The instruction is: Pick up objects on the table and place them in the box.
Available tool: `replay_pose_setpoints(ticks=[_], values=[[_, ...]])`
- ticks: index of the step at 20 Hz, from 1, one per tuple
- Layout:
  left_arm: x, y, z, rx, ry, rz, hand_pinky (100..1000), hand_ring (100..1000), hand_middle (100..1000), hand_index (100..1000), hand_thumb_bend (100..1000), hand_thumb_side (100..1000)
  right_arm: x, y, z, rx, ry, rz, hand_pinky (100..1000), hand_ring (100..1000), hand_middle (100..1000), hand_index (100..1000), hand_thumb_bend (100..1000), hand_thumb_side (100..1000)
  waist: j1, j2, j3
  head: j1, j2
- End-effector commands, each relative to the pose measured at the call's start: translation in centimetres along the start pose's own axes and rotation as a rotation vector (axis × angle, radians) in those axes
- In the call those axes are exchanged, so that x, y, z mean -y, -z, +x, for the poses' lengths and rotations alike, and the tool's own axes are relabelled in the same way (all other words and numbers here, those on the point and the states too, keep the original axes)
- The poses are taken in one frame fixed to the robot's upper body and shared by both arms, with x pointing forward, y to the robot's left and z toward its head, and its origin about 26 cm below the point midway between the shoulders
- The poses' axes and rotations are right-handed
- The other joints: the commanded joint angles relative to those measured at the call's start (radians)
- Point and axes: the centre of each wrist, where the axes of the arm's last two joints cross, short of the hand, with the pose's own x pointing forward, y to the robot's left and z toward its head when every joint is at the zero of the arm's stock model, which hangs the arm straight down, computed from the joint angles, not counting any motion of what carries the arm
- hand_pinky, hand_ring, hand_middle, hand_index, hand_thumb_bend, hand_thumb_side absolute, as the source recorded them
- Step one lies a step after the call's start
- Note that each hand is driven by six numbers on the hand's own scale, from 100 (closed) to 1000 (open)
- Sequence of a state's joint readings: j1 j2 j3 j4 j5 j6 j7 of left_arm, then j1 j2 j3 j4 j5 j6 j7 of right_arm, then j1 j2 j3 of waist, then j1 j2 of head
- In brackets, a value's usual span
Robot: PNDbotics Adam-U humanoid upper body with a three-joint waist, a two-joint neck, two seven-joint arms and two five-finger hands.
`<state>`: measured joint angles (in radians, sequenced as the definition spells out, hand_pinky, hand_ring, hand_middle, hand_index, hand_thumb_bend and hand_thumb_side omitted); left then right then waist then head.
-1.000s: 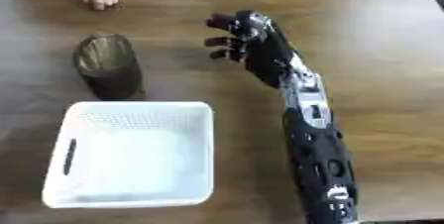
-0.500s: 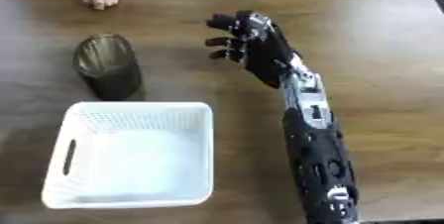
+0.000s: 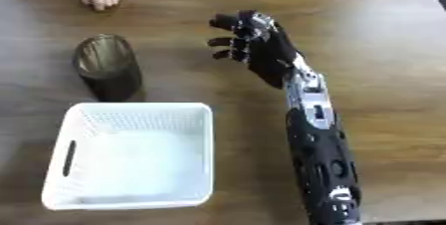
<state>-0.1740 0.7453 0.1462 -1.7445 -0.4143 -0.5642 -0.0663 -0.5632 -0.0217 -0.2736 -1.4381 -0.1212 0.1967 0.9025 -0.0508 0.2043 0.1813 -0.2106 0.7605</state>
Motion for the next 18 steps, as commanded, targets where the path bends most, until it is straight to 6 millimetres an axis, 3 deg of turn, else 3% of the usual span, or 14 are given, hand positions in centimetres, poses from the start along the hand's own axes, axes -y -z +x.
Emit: replay_pose_setpoints(ticks=[1,4,9,14,16,18], values=[[-6.9,2.1,1.2,0.138,0.276,0.008,100,196,845,933,246,100,0.4,-0.5,0.6,-0.007,-0.026,-0.003,788,838,959,951,100,1000,0.013,-0.022,0.005,-0.005,0.0],[-8.4,2.9,1.7,0.175,0.335,0.055,100,182,845,931,246,100,0.3,-0.5,0.5,-0.012,-0.023,-0.003,788,838,959,951,100,1000,0.016,-0.024,0.002,-0.007,-0.001],[-8.0,3.1,1.6,0.182,0.333,0.054,100,172,846,927,223,100,0.4,-0.5,0.6,-0.009,-0.026,-0.003,788,838,959,950,100,1000,0.014,-0.022,-0.005,-0.006,0.0],[-9.2,4.3,1.8,0.236,0.419,0.005,100,183,863,932,378,114,0.4,-0.5,0.5,-0.017,-0.026,-0.003,787,837,960,950,100,1000,0.021,-0.024,-0.007,-0.001,0.0],[-10.0,5.3,2.0,0.297,0.494,-0.067,100,197,880,938,486,190,0.3,-0.4,0.4,-0.022,-0.026,0.001,787,837,960,950,100,1000,0.025,-0.027,-0.009,0.002,0.001],[-10.5,6.1,1.6,0.339,0.553,-0.139,100,202,884,940,488,218,0.2,-0.3,0.3,-0.025,-0.026,0.004,787,837,960,950,100,1000,0.028,-0.031,-0.009,0.005,0.003]])
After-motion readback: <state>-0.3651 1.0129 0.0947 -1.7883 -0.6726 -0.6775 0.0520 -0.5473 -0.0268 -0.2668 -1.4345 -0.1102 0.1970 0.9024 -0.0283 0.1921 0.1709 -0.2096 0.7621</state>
